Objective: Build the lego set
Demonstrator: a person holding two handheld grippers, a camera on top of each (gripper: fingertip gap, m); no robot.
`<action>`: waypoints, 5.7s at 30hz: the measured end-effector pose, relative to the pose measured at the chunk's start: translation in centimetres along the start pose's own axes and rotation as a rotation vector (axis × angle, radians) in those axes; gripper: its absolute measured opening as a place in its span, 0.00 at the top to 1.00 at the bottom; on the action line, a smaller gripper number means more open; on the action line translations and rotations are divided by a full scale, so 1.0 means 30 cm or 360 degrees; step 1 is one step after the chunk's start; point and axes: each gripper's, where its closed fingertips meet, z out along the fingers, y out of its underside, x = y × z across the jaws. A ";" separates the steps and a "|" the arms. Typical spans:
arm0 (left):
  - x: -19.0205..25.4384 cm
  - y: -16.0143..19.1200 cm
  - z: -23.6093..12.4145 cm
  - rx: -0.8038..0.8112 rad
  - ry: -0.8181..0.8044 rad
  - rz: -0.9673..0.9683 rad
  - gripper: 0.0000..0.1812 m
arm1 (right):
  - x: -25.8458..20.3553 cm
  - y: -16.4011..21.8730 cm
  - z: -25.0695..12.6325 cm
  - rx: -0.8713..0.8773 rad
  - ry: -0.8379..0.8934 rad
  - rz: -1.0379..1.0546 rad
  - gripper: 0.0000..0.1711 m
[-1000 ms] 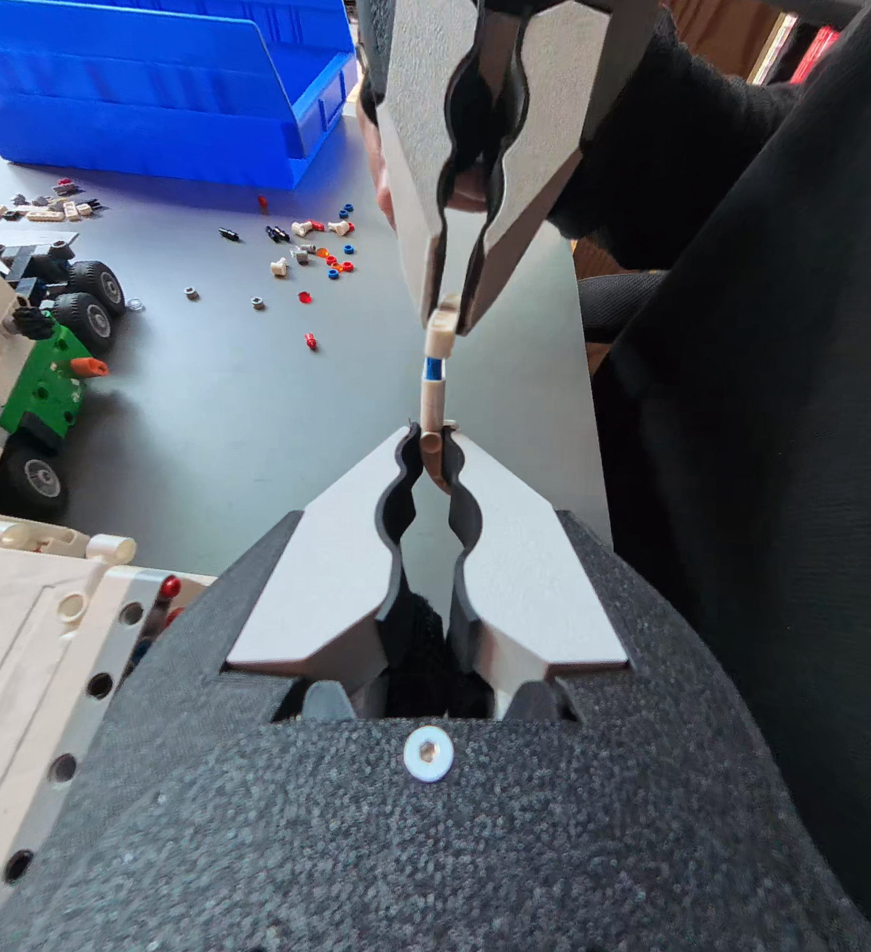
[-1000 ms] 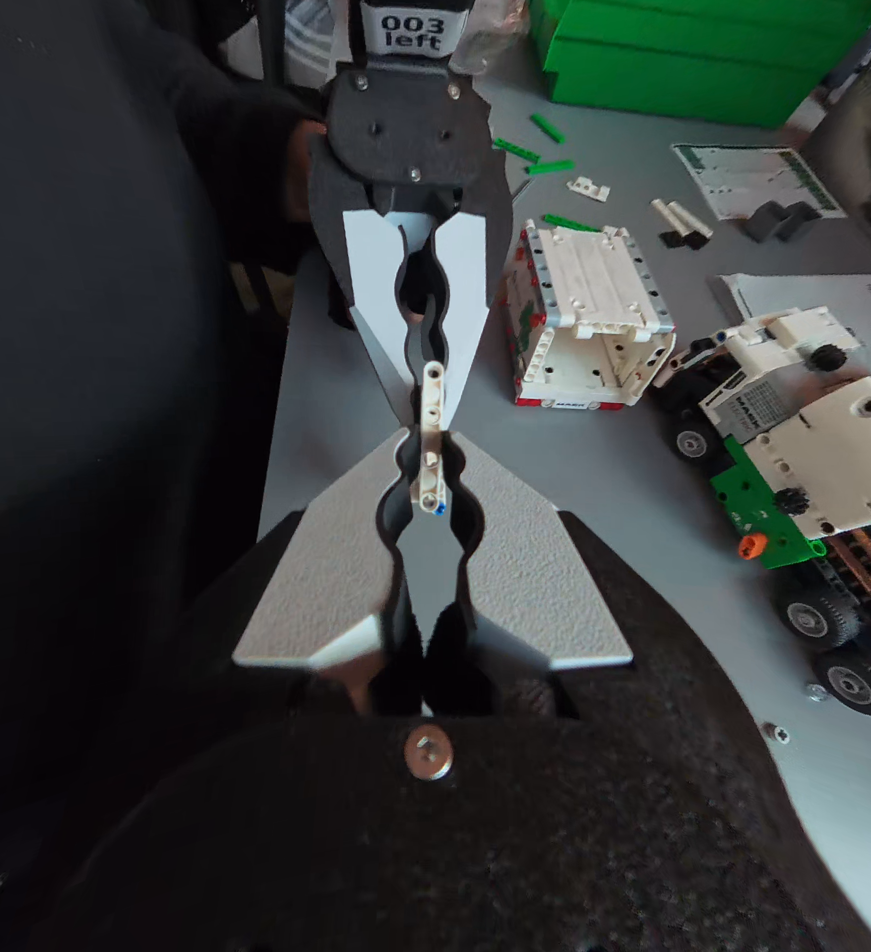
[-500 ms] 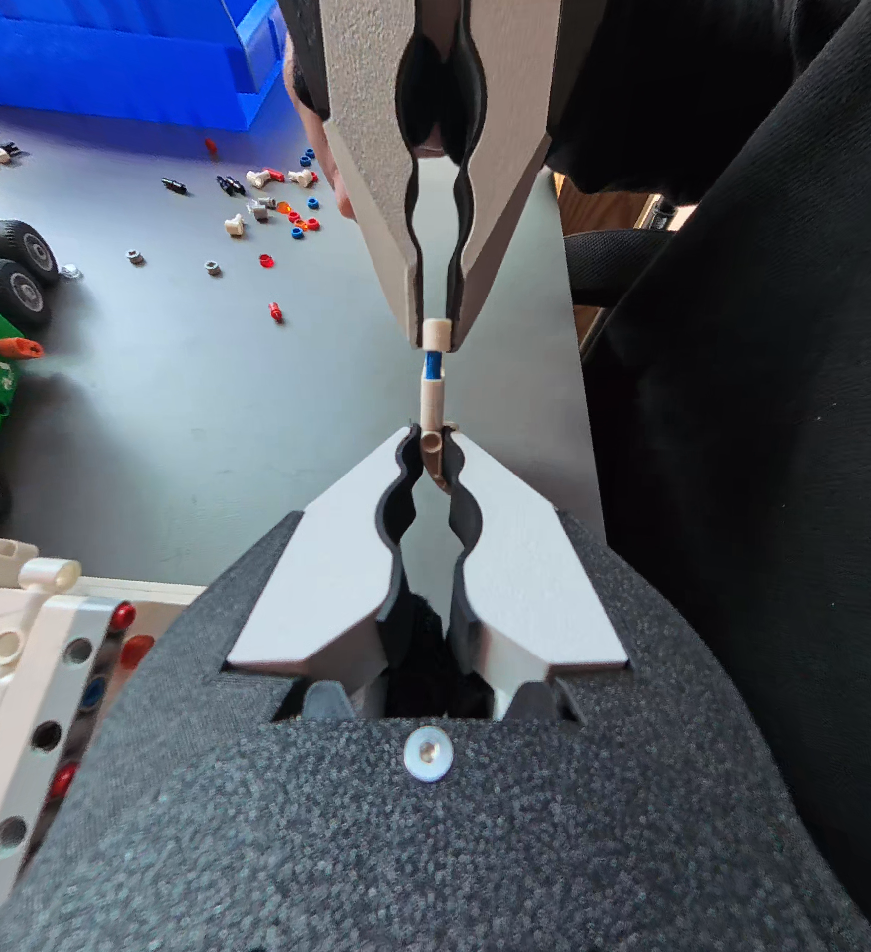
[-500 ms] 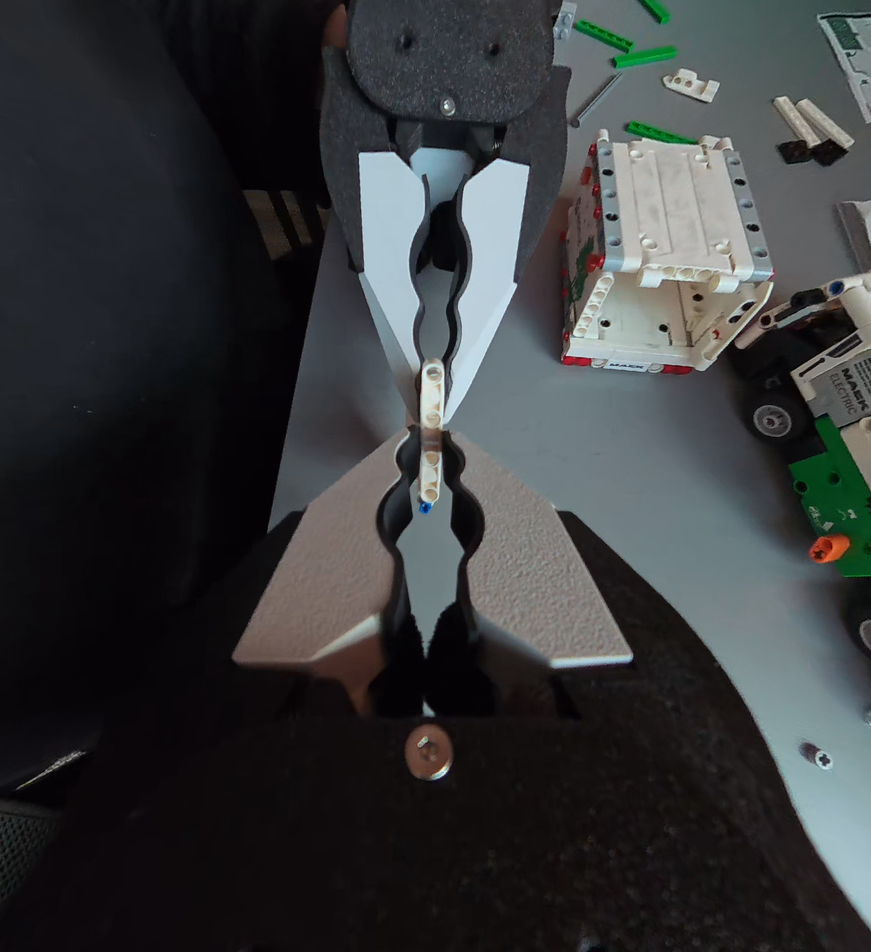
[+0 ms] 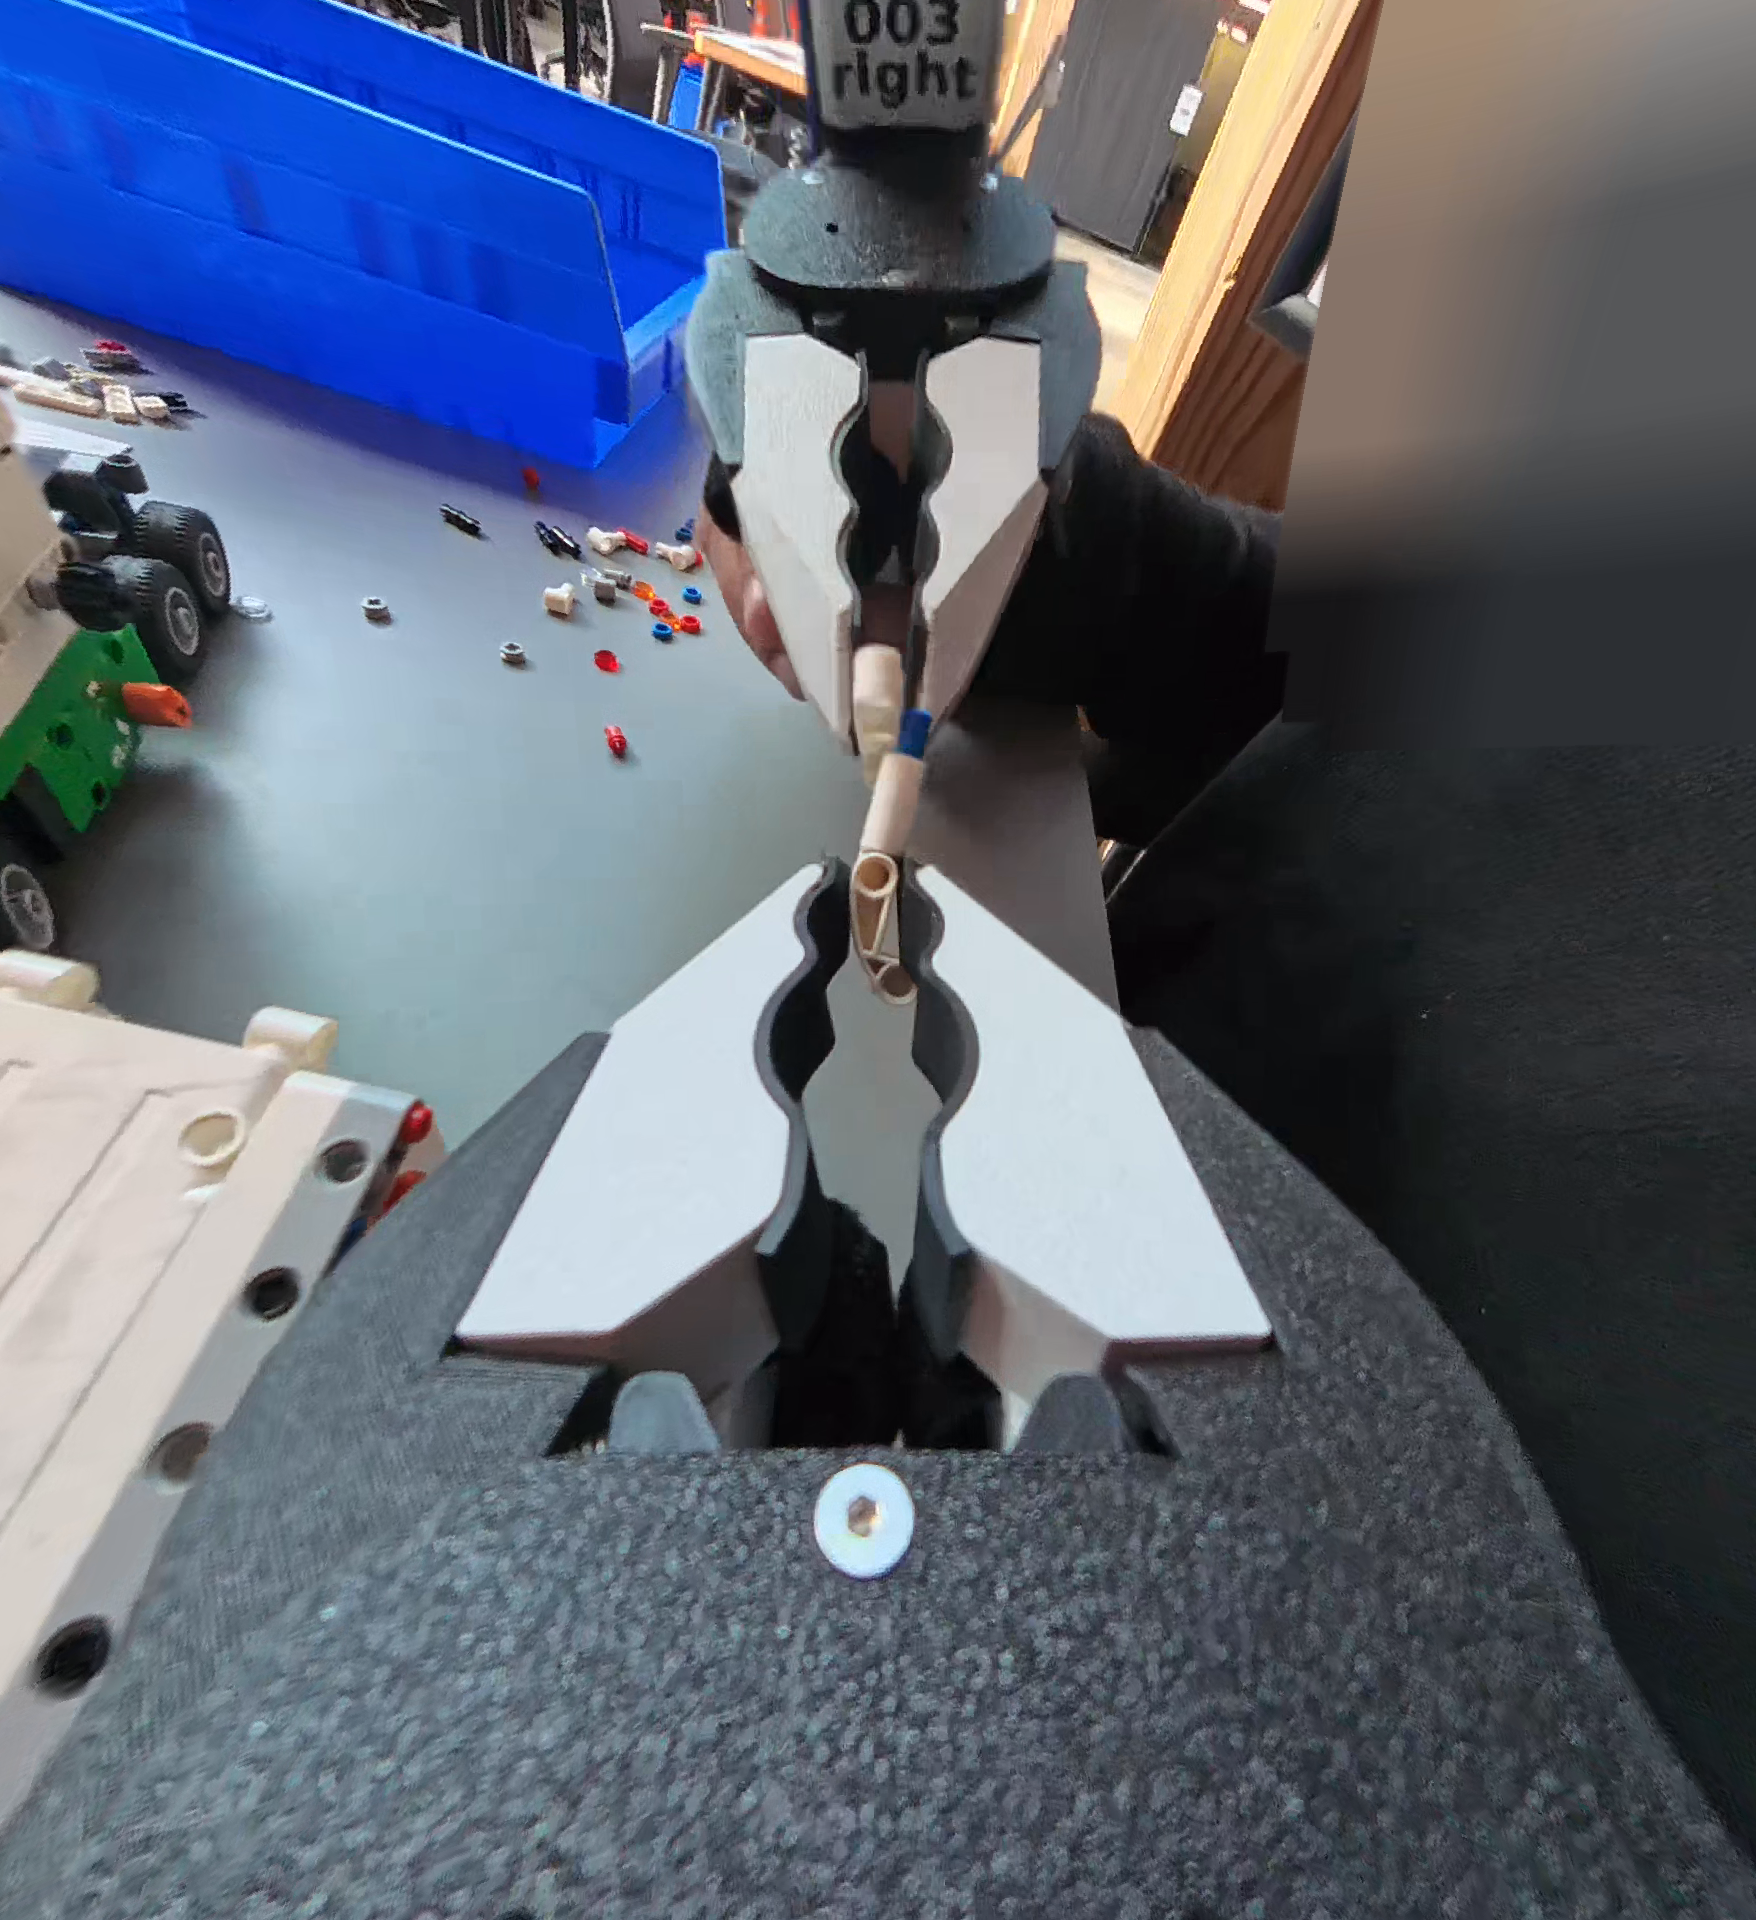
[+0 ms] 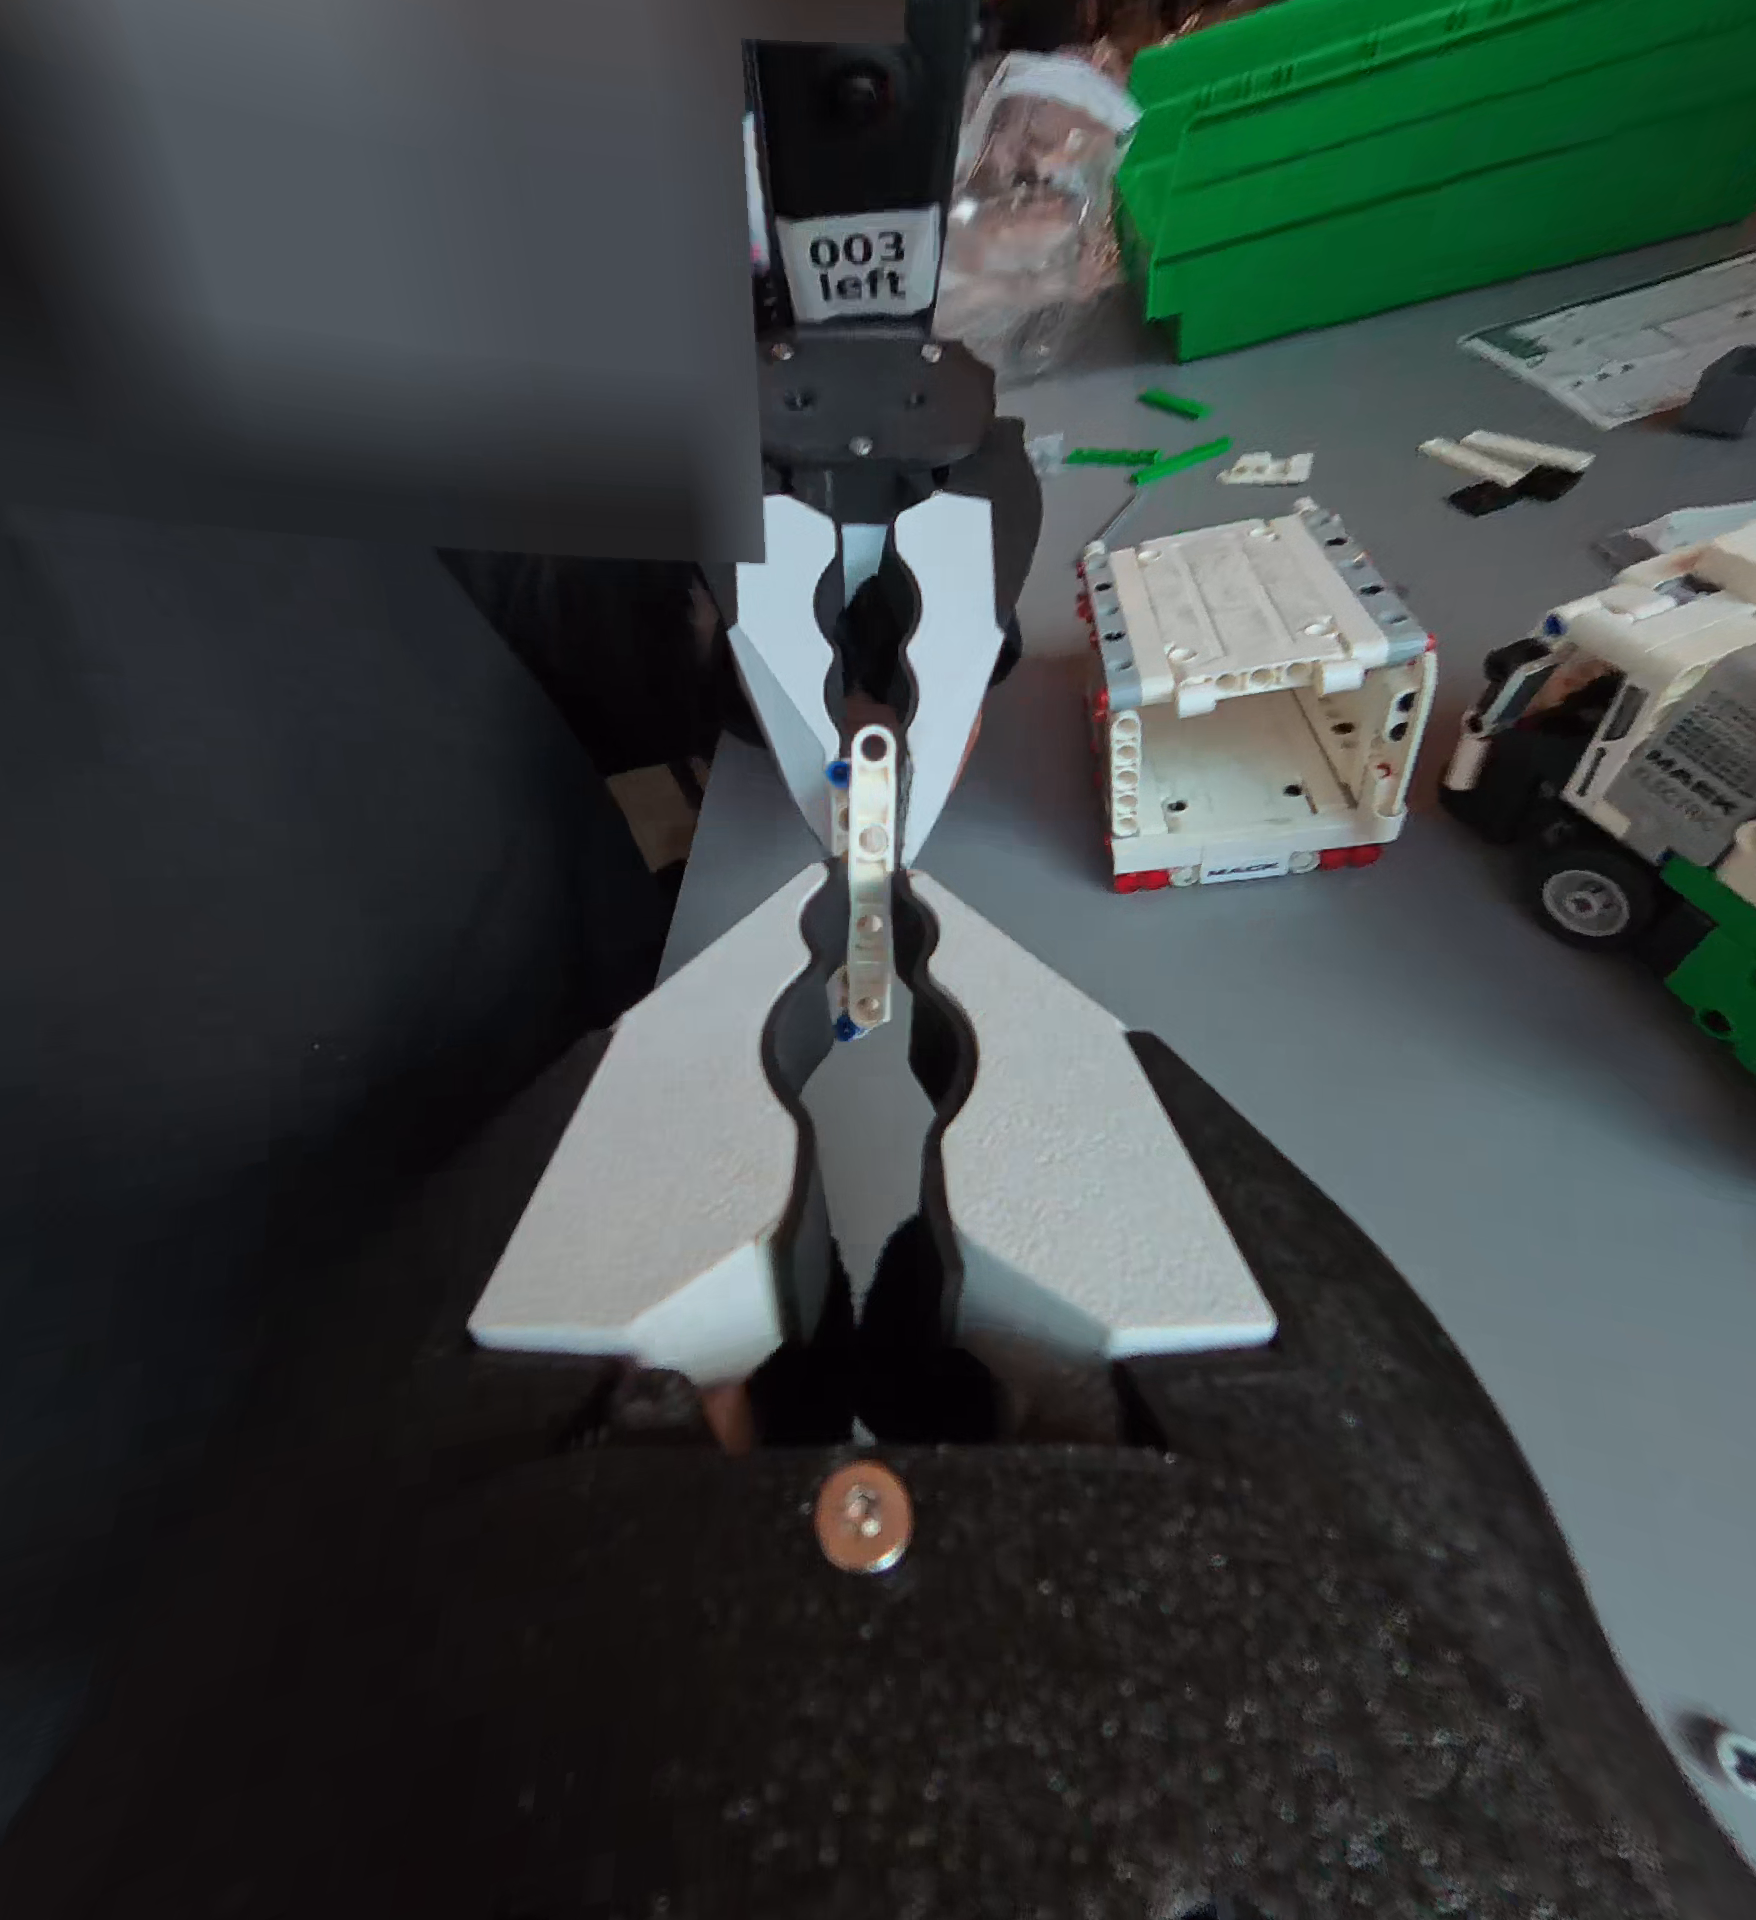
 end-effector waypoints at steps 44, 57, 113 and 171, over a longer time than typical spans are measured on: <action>-0.008 0.016 0.003 -0.0042 0.0159 -0.0336 0.98 | 0.007 0.068 0.024 0.0099 -0.0169 0.0422 0.97; -0.026 0.026 0.011 -0.0071 0.0133 -0.0385 0.98 | 0.025 0.073 0.024 0.0073 -0.0135 0.0389 0.96; -0.018 0.061 0.022 -0.0173 0.0055 -0.0301 0.97 | 0.215 0.281 -0.082 -0.0834 0.0992 0.0495 0.88; -0.069 0.083 0.040 -0.0232 -0.0195 -0.0285 0.98 | 0.073 0.036 0.072 -0.0224 0.1475 -0.1174 0.97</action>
